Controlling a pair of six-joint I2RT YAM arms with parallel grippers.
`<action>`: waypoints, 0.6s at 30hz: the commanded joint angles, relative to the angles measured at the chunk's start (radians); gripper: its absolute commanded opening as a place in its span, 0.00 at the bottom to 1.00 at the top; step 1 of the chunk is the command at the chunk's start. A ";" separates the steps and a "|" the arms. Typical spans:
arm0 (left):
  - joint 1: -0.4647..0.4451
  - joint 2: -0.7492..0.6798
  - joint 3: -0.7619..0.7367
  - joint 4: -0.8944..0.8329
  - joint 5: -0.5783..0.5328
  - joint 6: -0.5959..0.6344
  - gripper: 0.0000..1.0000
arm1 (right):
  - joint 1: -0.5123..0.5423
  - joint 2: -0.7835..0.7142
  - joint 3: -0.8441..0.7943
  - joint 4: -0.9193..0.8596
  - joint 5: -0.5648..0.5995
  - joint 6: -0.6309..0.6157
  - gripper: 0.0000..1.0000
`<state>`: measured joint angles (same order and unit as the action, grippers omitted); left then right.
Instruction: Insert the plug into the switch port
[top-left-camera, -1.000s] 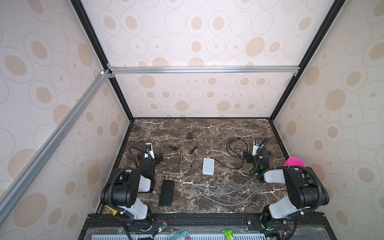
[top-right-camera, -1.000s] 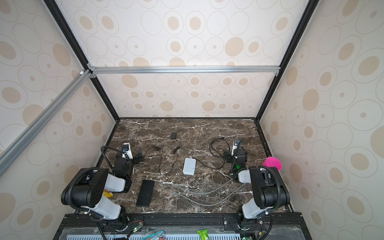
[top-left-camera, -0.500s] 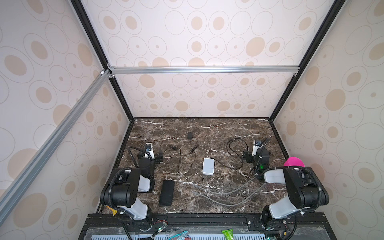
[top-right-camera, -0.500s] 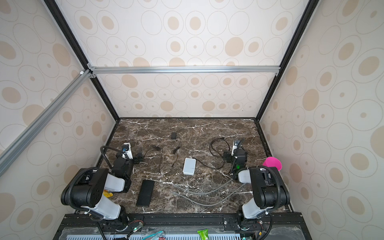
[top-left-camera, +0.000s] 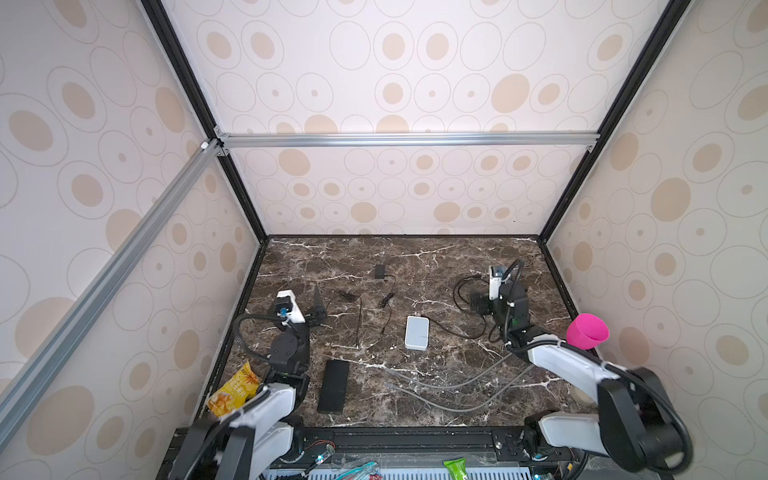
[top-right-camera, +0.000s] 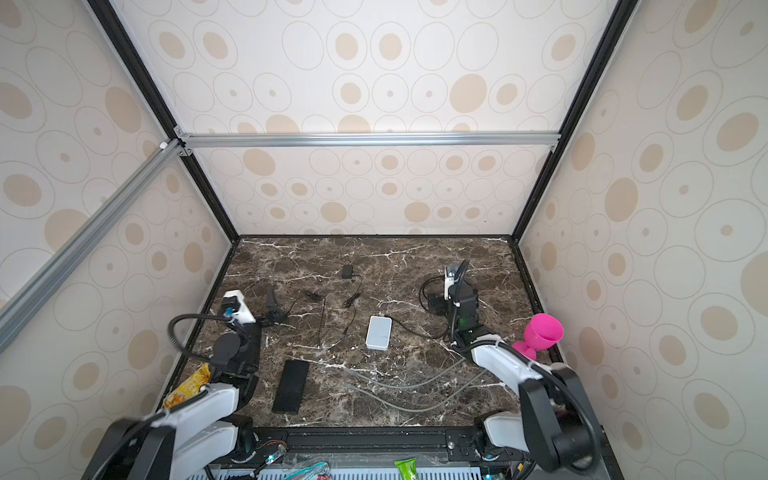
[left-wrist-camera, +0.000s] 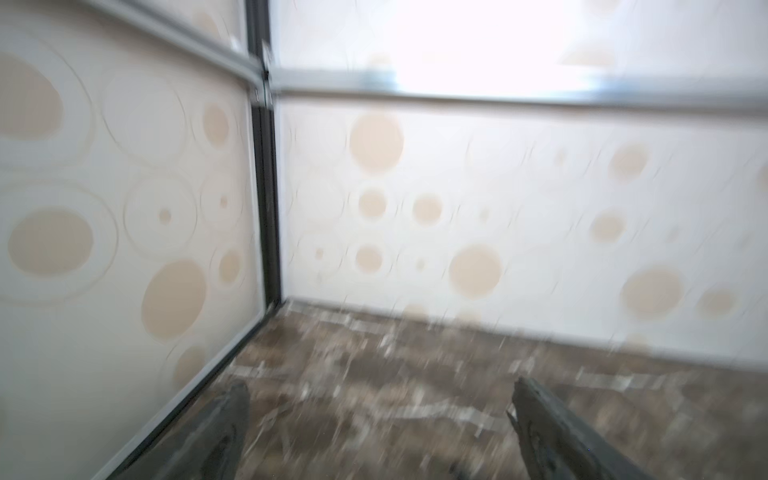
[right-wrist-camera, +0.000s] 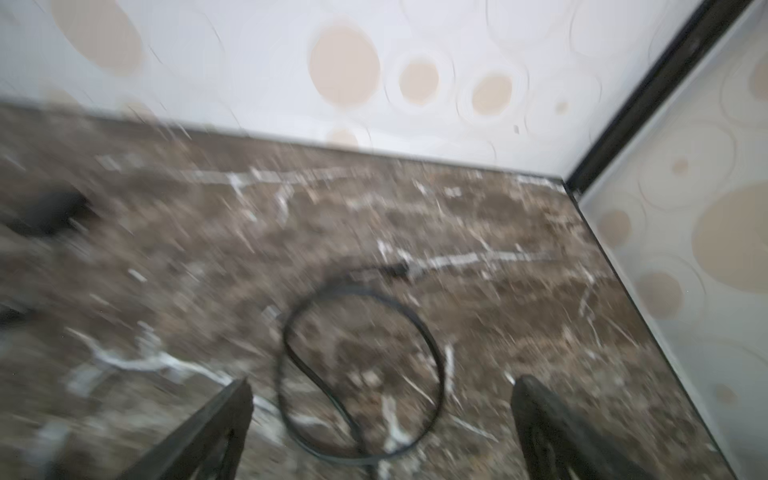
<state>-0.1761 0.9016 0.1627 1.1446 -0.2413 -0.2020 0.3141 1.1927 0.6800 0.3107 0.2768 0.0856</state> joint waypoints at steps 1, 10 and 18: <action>-0.042 -0.103 0.104 -0.151 0.097 -0.237 0.98 | -0.026 -0.121 0.077 -0.402 0.028 0.402 1.00; -0.336 0.002 0.356 -0.772 0.233 -0.265 0.98 | 0.238 -0.328 -0.092 -0.371 -0.372 0.310 0.95; -0.335 0.061 0.181 -0.652 0.274 -0.374 0.98 | 0.539 -0.048 0.093 -0.608 -0.295 0.117 1.00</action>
<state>-0.5106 0.9443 0.3603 0.4805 0.0067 -0.4938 0.8158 1.0893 0.6853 -0.1860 -0.0219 0.2878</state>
